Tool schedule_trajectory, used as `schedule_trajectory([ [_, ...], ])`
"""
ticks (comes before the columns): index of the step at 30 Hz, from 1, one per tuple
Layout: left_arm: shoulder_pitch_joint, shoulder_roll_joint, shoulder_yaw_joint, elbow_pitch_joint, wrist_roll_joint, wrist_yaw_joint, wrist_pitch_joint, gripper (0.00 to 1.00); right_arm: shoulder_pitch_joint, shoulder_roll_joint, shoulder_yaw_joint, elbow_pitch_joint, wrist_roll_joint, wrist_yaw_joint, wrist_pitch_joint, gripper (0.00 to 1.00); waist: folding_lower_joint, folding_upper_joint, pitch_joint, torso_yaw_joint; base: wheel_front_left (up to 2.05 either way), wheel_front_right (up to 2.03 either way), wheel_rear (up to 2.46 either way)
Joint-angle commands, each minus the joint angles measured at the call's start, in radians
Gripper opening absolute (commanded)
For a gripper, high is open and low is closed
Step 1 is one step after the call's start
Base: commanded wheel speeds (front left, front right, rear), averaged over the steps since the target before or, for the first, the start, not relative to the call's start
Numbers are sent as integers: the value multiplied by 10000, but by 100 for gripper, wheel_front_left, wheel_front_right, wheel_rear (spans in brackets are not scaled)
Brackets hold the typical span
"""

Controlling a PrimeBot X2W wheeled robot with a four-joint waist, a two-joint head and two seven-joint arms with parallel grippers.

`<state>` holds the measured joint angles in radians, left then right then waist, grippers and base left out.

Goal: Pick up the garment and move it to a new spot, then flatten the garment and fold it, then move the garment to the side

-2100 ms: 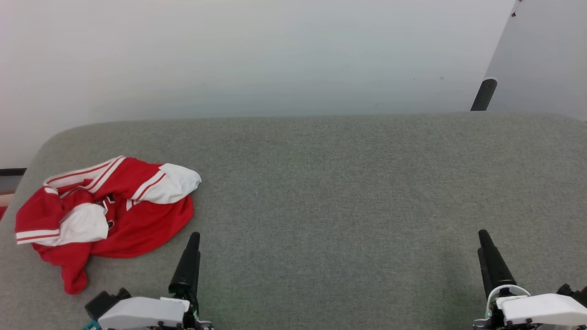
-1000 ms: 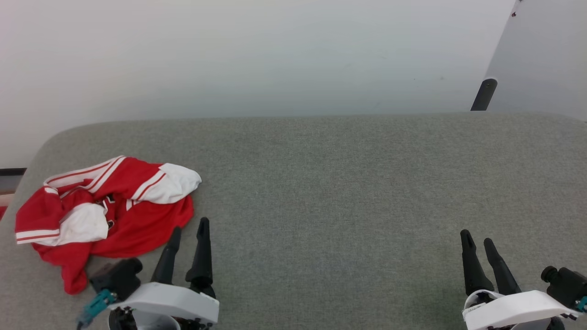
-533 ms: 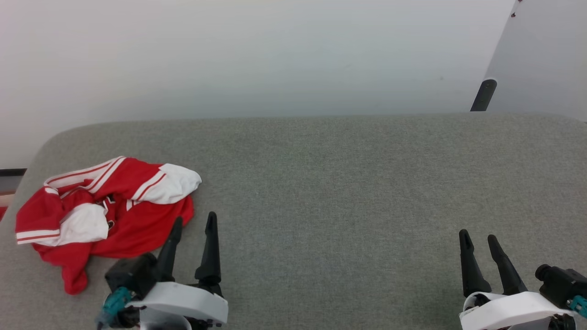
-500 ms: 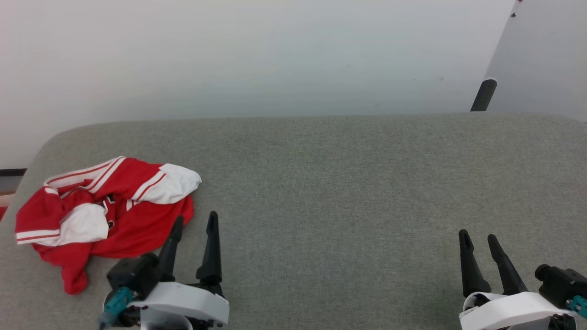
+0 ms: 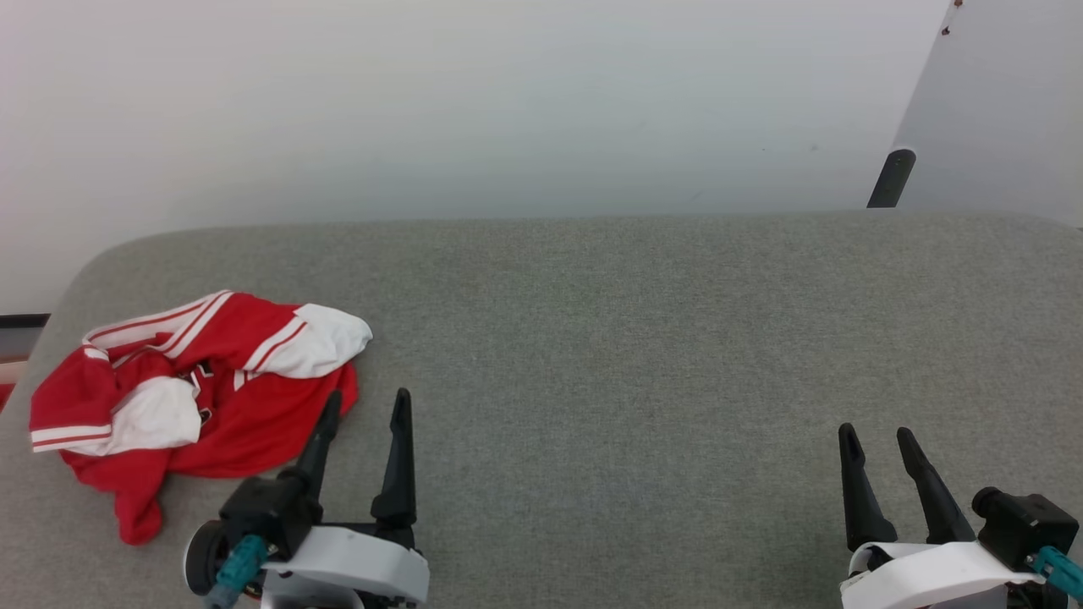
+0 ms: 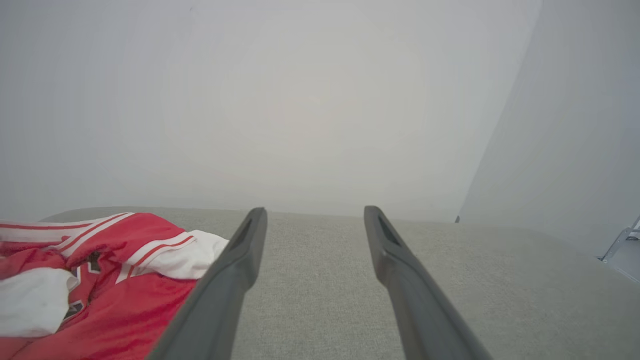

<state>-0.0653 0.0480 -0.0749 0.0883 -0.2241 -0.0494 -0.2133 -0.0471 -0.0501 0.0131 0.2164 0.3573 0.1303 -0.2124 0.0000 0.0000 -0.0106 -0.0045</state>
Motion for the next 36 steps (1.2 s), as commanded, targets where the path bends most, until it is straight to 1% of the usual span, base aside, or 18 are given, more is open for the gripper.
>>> schedule_trajectory([
  [1, 26, 49, -28, -66, 258, 36, -91, 100, 75, 4, 52, -48, -235, 6, -107, 100, 0, 0, -5, 0, 0, 0, 0],
  [13, 51, 52, -65, -63, 1167, -21, -317, 100, 39, -1, 150, -1, -1117, 7, -336, 100, 0, 0, -71, -19, 0, 0, 0],
  [22, 125, 50, 116, 95, 1534, -160, -470, 100, 189, -4, 192, 37, -1701, 7, -487, 100, 0, 0, -215, 34, 0, 0, 0],
  [25, 122, 48, 214, 186, 1693, -197, -527, 100, 234, -4, 249, 13, -1843, 7, -543, 100, 0, 0, -305, 195, 0, 0, 0],
  [28, 137, 45, 377, 351, 1538, -262, -507, 100, 312, -2, 317, 35, -1814, 7, -544, 100, 0, 0, -406, 450, 0, 0, 0],
  [36, 229, 38, 1172, 563, 1231, -277, -505, 100, 401, 0, 700, 141, -1583, 7, -524, 100, 0, 0, -718, 1499, 0, 0, 0],
])
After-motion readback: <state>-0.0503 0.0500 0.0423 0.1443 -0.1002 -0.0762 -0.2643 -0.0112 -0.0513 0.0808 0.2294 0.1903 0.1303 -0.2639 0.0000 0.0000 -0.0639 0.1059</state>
